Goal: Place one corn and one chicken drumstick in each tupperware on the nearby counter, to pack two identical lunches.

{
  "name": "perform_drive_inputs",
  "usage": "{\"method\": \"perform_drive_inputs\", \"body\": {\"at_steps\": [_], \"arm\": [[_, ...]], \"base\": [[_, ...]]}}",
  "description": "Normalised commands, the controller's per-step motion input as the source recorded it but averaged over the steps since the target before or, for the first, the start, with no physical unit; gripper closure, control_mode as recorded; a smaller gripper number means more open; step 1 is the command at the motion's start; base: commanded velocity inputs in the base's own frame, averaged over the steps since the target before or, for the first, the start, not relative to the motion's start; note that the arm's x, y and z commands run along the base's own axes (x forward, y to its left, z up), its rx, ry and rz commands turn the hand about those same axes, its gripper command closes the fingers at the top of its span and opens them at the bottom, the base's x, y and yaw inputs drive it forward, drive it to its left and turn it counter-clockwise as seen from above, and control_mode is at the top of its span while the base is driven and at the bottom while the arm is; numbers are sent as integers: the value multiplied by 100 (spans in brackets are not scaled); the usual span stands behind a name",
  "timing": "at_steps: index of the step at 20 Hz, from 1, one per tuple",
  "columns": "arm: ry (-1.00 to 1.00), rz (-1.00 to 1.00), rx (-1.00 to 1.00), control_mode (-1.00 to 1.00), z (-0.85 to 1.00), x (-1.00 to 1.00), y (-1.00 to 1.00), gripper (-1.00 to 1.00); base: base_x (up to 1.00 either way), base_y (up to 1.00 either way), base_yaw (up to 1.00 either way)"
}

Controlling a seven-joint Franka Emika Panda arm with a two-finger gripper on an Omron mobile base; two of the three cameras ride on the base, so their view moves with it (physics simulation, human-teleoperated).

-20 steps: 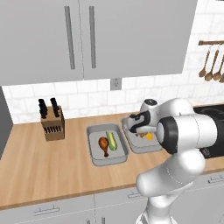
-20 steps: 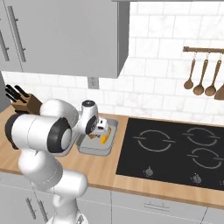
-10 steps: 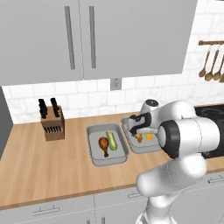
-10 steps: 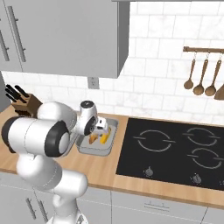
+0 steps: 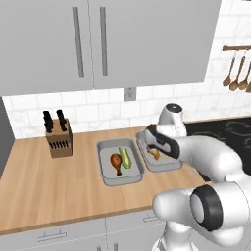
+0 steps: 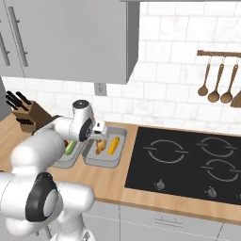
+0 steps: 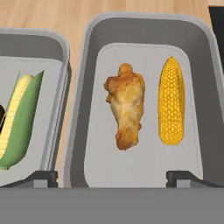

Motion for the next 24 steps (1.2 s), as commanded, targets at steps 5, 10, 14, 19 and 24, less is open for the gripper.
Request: {"method": "perform_drive_inputs", "body": {"at_steps": [5, 10, 14, 19, 24], "arm": [[0, 0, 0, -100, 88, -63, 30, -100], [-7, 0, -3, -100, 70, -66, 57, -100], [-1, 2, -1, -100, 56, -68, 38, -100], [0, 4, 0, -100, 24, -79, 17, -100], [0, 0, 0, -100, 0, -11, 0, -100]], "base": [[0, 0, 0], [0, 0, 0], [0, 0, 0], [0, 0, 0], [0, 0, 0]]}}
